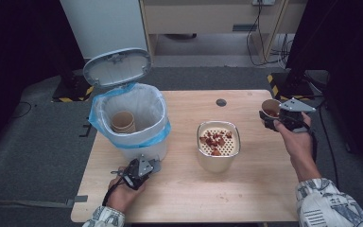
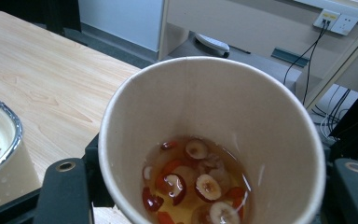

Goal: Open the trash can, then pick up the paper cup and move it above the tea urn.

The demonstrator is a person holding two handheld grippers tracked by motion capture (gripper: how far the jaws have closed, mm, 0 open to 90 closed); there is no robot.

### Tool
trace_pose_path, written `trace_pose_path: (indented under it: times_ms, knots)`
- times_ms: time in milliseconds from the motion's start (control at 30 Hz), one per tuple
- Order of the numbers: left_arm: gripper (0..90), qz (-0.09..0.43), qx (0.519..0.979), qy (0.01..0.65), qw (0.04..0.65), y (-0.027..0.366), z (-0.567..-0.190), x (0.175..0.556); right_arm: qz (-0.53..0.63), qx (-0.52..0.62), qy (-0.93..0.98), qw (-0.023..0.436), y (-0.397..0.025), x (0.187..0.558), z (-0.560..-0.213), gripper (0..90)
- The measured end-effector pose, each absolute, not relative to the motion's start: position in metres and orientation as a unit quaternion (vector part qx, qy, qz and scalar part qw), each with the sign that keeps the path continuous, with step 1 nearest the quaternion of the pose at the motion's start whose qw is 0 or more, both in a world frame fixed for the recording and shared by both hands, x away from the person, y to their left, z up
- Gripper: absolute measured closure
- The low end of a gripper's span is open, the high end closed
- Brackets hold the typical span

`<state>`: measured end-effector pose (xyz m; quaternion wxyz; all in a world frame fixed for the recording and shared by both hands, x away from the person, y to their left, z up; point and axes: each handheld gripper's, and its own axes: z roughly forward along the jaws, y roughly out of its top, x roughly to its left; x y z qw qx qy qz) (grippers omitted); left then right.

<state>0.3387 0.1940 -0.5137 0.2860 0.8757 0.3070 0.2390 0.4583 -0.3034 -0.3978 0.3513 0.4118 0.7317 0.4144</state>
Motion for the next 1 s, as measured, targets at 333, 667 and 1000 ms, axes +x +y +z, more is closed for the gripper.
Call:
trace_pose_path:
  times_ms: [333,667,1000]
  knots:
    - [89.9,0.239,0.876,0.307,0.286,0.194,-0.514,0.339,0.419,0.403,0.732,0.355,-0.300,0.463,-0.388,30.7]
    - [89.9,0.239,0.876,0.307,0.286,0.194,-0.514,0.339,0.419,0.388,0.736,0.363,-0.294,0.468,-0.379,30.6]
    - [89.9,0.239,0.876,0.307,0.286,0.194,-0.514,0.339,0.410,0.362,0.746,0.381,-0.285,0.475,-0.371,30.7]
